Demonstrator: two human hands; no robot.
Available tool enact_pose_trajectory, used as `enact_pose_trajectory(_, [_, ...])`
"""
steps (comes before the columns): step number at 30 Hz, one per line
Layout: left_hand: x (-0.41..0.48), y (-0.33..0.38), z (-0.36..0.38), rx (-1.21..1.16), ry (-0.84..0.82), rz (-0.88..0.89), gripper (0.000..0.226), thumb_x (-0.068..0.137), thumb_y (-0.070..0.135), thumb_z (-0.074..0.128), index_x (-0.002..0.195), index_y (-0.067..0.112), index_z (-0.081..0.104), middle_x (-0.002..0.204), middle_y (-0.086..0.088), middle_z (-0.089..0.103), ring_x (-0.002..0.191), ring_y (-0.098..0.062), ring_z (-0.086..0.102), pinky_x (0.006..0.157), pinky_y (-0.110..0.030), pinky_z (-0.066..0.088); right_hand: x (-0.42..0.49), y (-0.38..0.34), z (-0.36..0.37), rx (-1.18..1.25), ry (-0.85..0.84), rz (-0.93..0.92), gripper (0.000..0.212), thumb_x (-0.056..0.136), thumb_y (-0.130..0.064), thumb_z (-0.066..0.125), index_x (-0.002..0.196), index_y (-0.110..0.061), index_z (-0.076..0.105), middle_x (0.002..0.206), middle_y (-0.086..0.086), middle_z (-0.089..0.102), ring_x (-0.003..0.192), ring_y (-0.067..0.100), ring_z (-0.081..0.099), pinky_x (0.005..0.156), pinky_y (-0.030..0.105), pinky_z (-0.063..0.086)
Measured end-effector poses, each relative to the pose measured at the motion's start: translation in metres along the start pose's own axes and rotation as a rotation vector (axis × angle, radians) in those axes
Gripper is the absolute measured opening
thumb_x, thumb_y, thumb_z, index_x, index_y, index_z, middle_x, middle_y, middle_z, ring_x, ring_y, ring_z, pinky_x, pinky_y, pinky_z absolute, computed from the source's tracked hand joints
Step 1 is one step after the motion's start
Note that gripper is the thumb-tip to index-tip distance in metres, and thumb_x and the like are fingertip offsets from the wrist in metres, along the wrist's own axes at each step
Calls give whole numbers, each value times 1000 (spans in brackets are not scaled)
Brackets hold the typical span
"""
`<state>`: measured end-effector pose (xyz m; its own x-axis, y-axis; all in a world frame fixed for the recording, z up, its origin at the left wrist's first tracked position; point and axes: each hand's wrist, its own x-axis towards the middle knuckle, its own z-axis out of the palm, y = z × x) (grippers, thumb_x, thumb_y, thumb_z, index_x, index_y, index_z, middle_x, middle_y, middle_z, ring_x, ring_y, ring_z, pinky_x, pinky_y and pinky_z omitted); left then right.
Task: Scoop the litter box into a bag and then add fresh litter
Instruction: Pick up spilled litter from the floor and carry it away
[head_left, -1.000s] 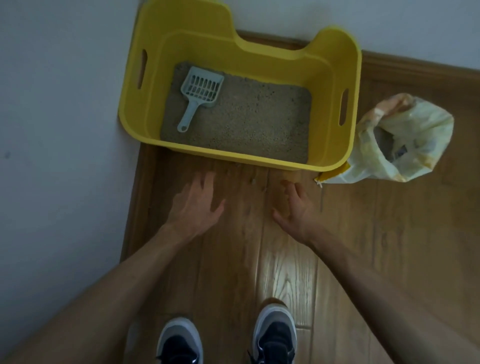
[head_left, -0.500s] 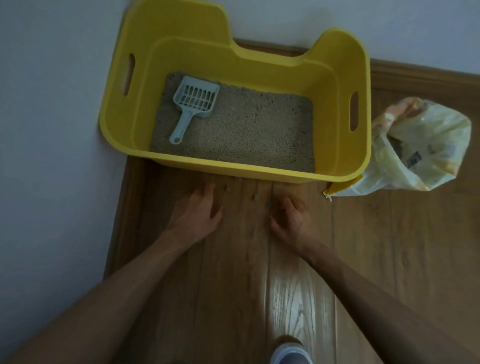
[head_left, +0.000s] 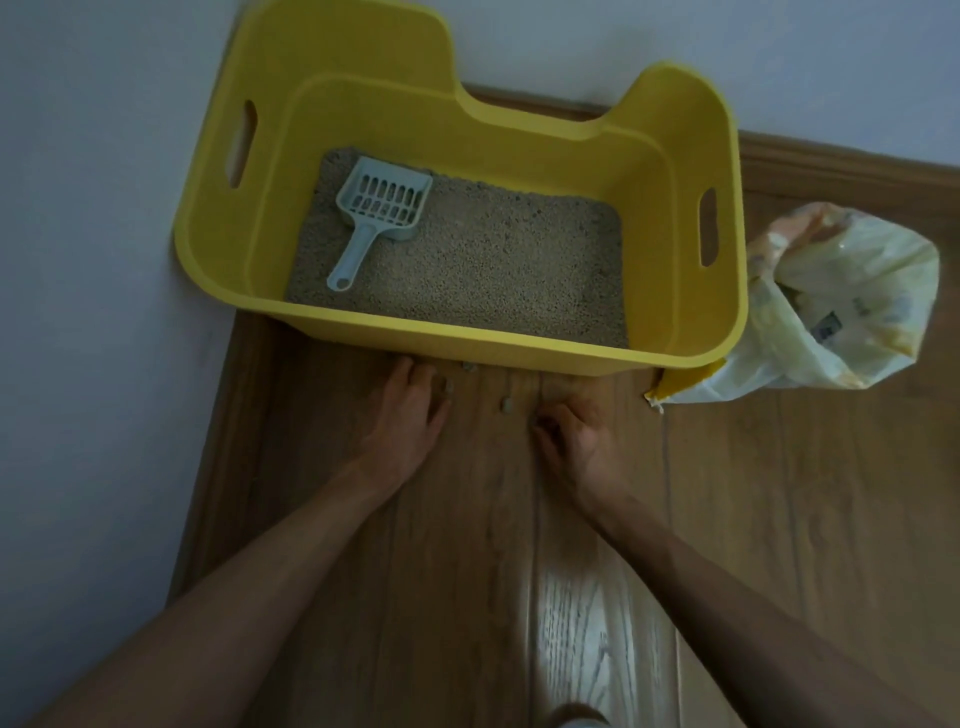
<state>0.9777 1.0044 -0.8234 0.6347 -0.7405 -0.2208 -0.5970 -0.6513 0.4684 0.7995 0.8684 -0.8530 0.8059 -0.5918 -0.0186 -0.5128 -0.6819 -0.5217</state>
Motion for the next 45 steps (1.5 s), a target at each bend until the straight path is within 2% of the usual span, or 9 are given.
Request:
enact_pose_trajectory(6, [2,-1,11,-63,81,7,15,91,19,63,99,6,67,105,-15,56,89,-32,60,77,-37,46,4,0,1,40,32,-8,12,83,-15,70,90,-6,66,89,10,59,80,25,58,67,31,48])
enact_pose_trajectory(9, [3,2,13,-104,132,25,9,89,13,65,89,5,69,94,-13,57,80,-30,61,71,-33,43,11,-8,1,48,72,-48,10,84,-16,70,88,-8,65,86,9,58,79,21,55,69,22,39])
enact_pose_trajectory(13, [4,12,12,-127,158,-3,11,86,18,68,90,8,69,99,-11,61,87,-30,62,76,-35,45,22,-17,6,77,95,-78,13,85,-20,65,86,-8,64,86,10,58,77,25,57,67,32,45])
enact_pose_trajectory(16, [6,15,13,-88,142,-16,14,86,21,68,95,10,70,105,-10,61,92,-29,61,78,-35,45,28,-21,13,76,126,-113,10,83,-16,67,84,-7,65,84,11,59,78,26,57,70,29,42])
enact_pose_trajectory(23, [9,14,23,-142,200,7,5,83,8,69,86,9,72,91,-11,62,79,-30,63,72,-37,49,37,-23,22,82,85,-212,11,84,-12,61,83,-2,64,83,14,60,78,25,55,68,28,40])
enact_pose_trajectory(28, [11,21,26,-271,266,-87,6,80,7,74,86,9,74,86,-10,67,75,-25,65,70,-20,40,30,-19,17,84,80,-222,9,78,-3,72,81,-2,64,81,13,59,74,20,52,64,27,40])
enact_pose_trajectory(31, [14,25,27,-275,285,-144,5,80,16,74,83,12,75,82,-7,72,73,-25,66,67,-28,45,24,-13,14,104,85,-197,10,78,-4,73,84,-4,65,82,12,60,73,23,57,63,29,44])
enact_pose_trajectory(34, [18,28,30,-254,295,-207,9,81,24,72,80,15,75,80,-5,73,74,-26,68,67,-35,49,20,-6,11,134,93,-158,9,81,-10,69,87,-4,66,85,12,62,72,26,63,61,37,53])
enact_pose_trajectory(45, [21,38,38,-205,332,-317,15,85,32,70,78,18,73,87,-6,72,81,-32,65,66,-35,42,2,8,7,124,93,-84,14,82,-15,68,92,-5,66,89,10,63,76,26,63,63,37,55])
